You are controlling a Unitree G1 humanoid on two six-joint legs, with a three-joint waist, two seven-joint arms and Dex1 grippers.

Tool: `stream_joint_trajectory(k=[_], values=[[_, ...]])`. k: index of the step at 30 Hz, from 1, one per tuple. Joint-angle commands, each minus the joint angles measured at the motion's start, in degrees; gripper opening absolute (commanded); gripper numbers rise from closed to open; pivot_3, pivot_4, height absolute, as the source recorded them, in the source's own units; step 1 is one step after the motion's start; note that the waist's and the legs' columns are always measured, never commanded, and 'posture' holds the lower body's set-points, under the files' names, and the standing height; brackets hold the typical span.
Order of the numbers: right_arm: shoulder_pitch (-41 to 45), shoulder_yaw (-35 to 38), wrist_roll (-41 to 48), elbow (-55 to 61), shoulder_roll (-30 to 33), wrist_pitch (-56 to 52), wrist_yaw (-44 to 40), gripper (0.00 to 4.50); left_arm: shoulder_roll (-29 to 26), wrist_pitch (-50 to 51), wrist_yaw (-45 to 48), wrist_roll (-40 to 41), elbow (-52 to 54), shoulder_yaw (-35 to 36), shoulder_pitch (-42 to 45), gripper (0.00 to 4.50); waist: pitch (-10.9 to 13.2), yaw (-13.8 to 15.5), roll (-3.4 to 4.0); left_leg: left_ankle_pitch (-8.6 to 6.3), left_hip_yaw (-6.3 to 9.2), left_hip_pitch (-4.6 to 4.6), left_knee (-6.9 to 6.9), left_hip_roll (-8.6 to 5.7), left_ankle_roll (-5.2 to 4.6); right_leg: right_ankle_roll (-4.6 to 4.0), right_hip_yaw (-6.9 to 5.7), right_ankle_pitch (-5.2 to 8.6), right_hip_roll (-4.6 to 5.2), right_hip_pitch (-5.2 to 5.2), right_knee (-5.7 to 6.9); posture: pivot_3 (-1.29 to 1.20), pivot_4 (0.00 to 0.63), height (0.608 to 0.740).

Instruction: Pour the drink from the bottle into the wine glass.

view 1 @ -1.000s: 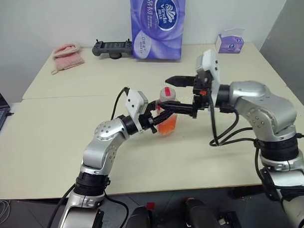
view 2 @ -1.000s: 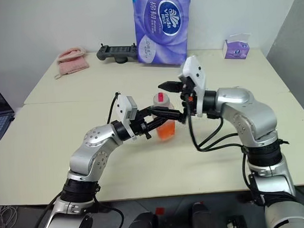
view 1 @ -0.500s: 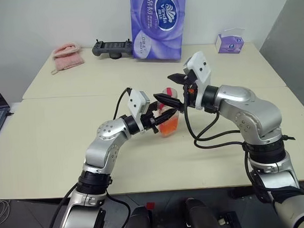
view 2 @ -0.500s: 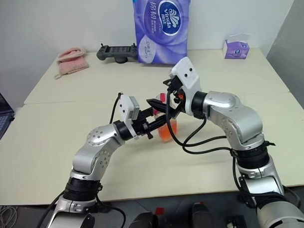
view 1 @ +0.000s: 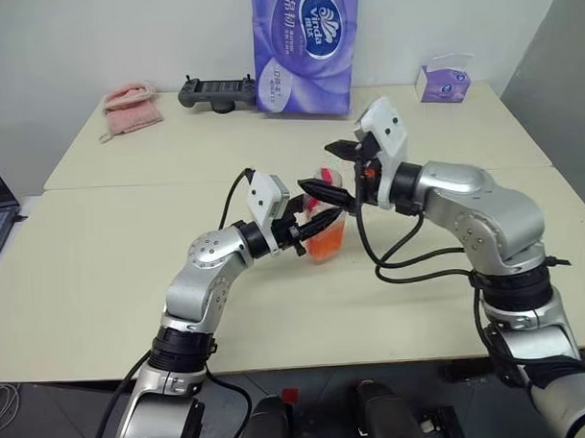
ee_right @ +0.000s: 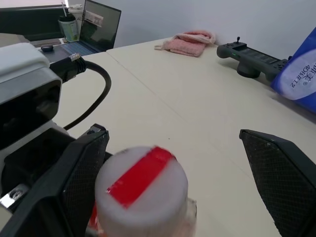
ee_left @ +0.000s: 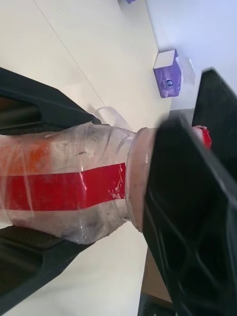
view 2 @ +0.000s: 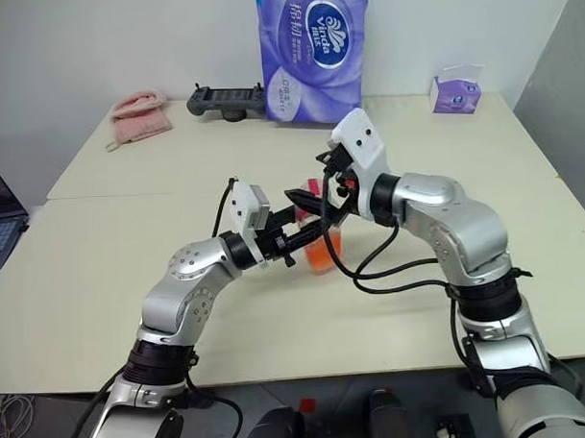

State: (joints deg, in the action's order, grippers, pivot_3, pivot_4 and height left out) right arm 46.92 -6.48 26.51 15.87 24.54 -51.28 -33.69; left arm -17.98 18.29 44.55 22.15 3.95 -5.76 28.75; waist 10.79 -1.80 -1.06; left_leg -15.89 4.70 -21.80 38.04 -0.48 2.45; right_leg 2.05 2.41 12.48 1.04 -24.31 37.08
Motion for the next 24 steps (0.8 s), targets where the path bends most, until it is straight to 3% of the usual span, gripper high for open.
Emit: stream_joint_trajectory(k=[1,17,24], values=[[-0.6,4.3,1.7,3.2,2.0,-1.0,-0.1,4.50,-0.2,-1.4,0.6,0.6,2.0,1.0,0.7,1.73,0.0,0.0,0.00,0.00,0.01,0.00,0.00,0.00,0.00,0.00,-0.01,0.00,0.00,0.00,0.00,0.00,0.150,0.740],[-4.2,5.2,9.4,9.7,4.4,-3.1,-4.1,4.50,-0.7,-1.5,0.4,0.4,1.9,1.2,1.2,1.73,0.0,0.0,0.00,0.00,-0.02,0.01,0.00,0.01,0.00,0.00,0.01,0.00,-0.02,0.01,0.00,0.00,0.150,0.740],[-2.1,5.8,8.7,7.4,-0.1,-5.9,4.6,4.50,-0.8,-1.7,0.5,0.4,1.7,1.2,1.2,1.73,0.0,0.0,0.00,0.00,-0.03,0.02,0.01,0.01,0.00,0.00,0.02,0.00,-0.02,0.01,0.02,0.00,0.150,0.740]])
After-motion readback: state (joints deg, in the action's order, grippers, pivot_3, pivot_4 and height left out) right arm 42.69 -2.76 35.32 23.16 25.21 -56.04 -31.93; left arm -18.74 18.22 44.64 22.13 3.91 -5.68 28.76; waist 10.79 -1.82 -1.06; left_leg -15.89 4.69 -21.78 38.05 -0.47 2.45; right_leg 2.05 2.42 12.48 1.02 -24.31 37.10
